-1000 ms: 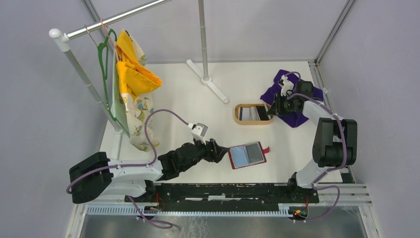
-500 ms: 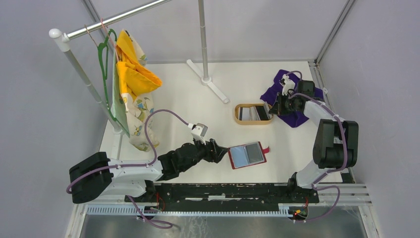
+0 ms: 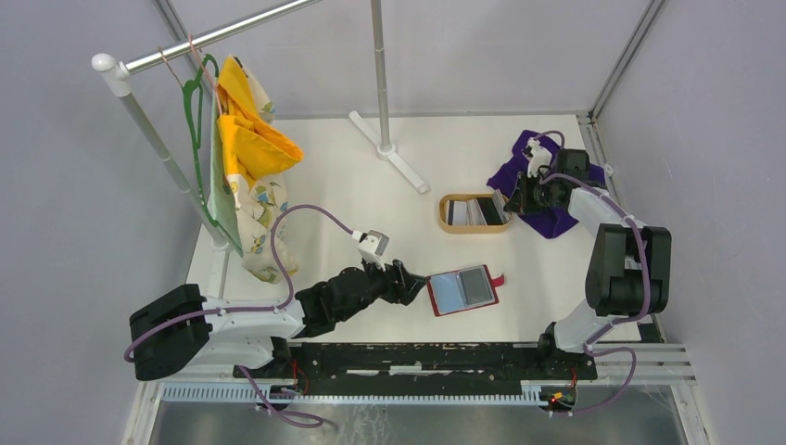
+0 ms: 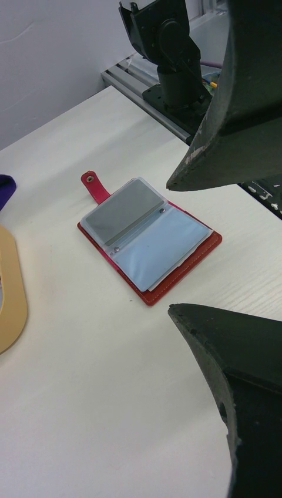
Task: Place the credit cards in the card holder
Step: Pick up the credit card from the storage box.
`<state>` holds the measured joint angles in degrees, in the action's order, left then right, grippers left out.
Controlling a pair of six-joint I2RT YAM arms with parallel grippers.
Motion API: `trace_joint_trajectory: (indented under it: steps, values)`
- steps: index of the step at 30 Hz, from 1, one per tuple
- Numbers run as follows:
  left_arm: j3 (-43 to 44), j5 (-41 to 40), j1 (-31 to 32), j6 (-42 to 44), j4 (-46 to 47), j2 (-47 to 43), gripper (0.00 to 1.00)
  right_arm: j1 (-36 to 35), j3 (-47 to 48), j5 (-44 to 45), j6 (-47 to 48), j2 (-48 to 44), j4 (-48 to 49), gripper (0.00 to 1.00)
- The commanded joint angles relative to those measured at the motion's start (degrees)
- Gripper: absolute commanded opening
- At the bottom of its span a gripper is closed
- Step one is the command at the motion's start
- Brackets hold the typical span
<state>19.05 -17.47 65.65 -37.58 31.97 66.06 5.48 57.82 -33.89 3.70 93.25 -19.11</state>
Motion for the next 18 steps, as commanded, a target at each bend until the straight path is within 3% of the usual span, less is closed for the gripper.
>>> trace_joint_trajectory:
  steps: [1, 7, 18]
  values:
    - [0.42, 0.23, 0.06, -1.88, 4.2, 0.04, 0.76, -0.47, 3.84, 3.26, 1.69, 1.08, 0.06, 0.12]
    - [0.63, 0.42, 0.04, -1.73, 4.2, 0.13, 0.76, -0.55, 7.13, 5.82, 3.29, 3.5, -1.11, 0.18]
    - [1.47, 0.6, 0.01, -1.62, 4.08, 1.12, 0.76, -1.07, 13.67, 0.37, 5.65, 10.19, -5.62, 0.25]
